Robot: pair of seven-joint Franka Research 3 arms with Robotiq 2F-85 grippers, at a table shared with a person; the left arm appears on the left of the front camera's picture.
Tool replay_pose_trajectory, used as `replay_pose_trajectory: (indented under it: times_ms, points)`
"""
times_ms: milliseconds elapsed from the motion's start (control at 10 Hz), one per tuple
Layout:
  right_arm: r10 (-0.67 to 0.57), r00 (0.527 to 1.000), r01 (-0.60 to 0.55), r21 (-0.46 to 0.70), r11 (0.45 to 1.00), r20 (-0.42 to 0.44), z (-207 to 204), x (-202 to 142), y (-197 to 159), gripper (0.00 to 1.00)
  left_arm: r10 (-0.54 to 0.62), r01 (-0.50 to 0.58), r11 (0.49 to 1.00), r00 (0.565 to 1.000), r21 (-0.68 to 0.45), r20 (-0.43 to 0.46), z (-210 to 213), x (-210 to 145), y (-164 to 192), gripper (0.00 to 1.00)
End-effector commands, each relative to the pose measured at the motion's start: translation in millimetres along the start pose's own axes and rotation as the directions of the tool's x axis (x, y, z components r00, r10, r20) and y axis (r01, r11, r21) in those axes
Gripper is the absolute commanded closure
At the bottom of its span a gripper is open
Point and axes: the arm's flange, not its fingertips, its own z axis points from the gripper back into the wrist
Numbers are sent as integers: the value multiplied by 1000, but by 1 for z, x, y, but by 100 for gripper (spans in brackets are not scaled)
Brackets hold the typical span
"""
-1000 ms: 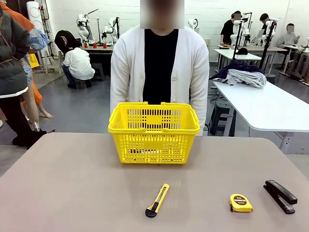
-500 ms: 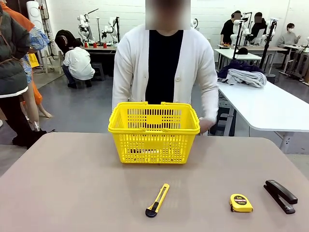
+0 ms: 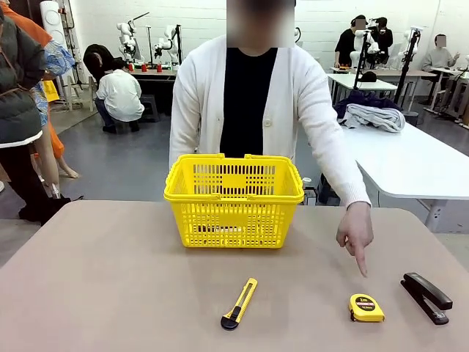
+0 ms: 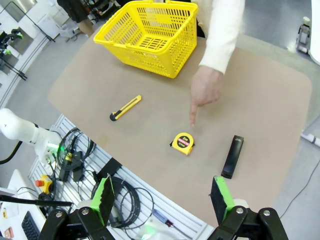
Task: Place the items the person wants into the basket.
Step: Pick up the item the person points to and place it in the Market Basket.
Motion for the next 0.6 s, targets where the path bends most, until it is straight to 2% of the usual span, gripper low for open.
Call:
replay_pose_trajectory:
  times_ms: [0, 300, 500]
  points:
    - [6, 1000, -6, 16, 1000, 1, -2, 0, 0, 0, -23, 23, 1000, 1000, 0, 18, 2, 0, 1, 0]
    - [0, 1000, 0, 0, 1000, 0, 0, 0, 0, 0, -23, 23, 1000, 1000, 0, 18, 2, 0, 1, 0]
    - [-118, 970, 98, -104, 990, -213, -22, 23, 20, 0, -23, 23, 1000, 1000, 0, 18, 2, 0, 1, 0]
